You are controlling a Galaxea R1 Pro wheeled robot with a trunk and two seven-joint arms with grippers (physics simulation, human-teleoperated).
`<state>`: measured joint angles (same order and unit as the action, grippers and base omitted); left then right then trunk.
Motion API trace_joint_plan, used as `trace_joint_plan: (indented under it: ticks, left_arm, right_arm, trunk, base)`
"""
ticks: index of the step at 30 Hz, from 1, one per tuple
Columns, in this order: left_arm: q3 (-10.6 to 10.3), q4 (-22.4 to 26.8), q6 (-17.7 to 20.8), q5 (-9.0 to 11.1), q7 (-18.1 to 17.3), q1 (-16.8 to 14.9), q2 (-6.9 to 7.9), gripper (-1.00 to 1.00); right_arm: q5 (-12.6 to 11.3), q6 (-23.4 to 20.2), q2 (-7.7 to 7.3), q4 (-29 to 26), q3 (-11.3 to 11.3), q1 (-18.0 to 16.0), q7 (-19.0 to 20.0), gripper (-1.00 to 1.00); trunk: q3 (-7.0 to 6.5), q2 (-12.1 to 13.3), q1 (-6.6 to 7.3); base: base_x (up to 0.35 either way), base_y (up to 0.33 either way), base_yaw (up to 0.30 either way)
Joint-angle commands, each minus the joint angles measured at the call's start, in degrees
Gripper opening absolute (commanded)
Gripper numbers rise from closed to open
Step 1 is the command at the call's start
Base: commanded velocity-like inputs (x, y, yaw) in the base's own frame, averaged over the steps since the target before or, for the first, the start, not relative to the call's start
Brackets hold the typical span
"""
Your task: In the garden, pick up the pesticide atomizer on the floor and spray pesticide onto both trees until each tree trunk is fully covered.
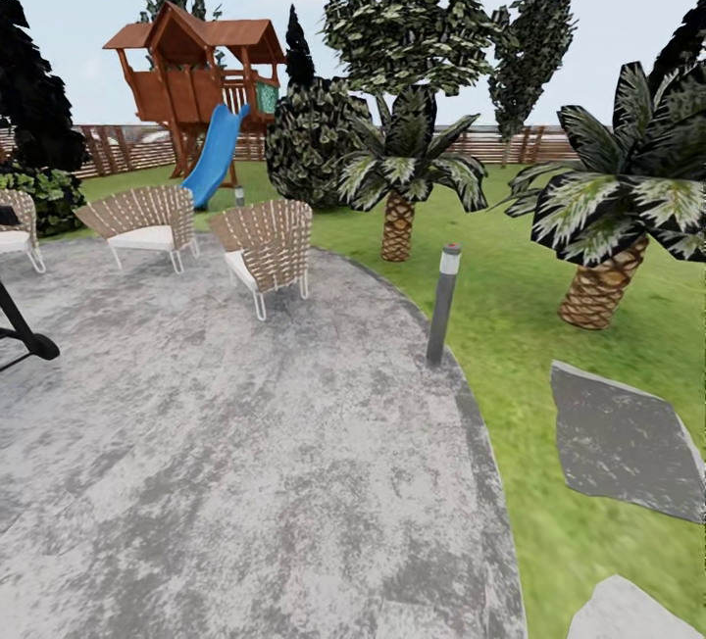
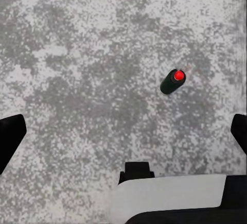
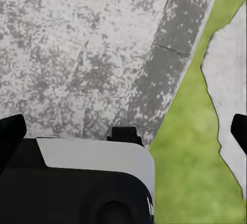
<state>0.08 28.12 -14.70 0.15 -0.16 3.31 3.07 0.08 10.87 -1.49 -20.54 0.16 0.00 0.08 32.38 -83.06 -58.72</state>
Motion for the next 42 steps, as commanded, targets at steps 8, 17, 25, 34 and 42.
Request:
trace_joint_plan:
  ticks: [8, 17, 25, 34, 42]
  left_arm:
    - [0.0, 0.1, -0.1, 0.0, 0.0, 0.0, 0.01, 1.00]
    - [0.0, 0.1, -0.1, 0.0, 0.0, 0.0, 0.01, 1.00]
    - [0.0, 0.1, -0.1, 0.0, 0.0, 0.0, 0.01, 1.00]
    - [0.0, 0.1, -0.1, -0.1, 0.0, 0.0, 0.01, 1.00]
    - [0.0, 0.1, -0.1, -0.1, 0.0, 0.0, 0.01, 1.00]
  right_arm:
    - [0.0, 0.1, -0.01, 0.0, 0.0, 0.0, 0.0, 1.00]
    - [0.0, 0.1, -0.01, 0.0, 0.0, 0.0, 0.0, 1.00]
    - [0.0, 0.1, -0.01, 0.0, 0.0, 0.0, 0.0, 1.00]
    - [0.0, 0.1, -0.01, 0.0, 0.0, 0.0, 0.0, 1.00]
    - [0.0, 0.1, -0.01, 0.0, 0.0, 0.0, 0.0, 1.00]
  trunk:
    - [0.04, 0.0, -0.01]
    - [0.04, 0.0, -0.01]
    - [0.04, 0.0, -0.01]
    - [0.04, 0.0, -0.01]
    - [0.04, 0.0, -0.01]
  base:
    - [0.022, -0.292, -0.001]
    - [0.001, -0.093, 0.068]
    - [-0.157, -0.006, 0.018]
    - [-0.210, 0.000, 0.001]
    - [-0.240, 0.000, 0.000]
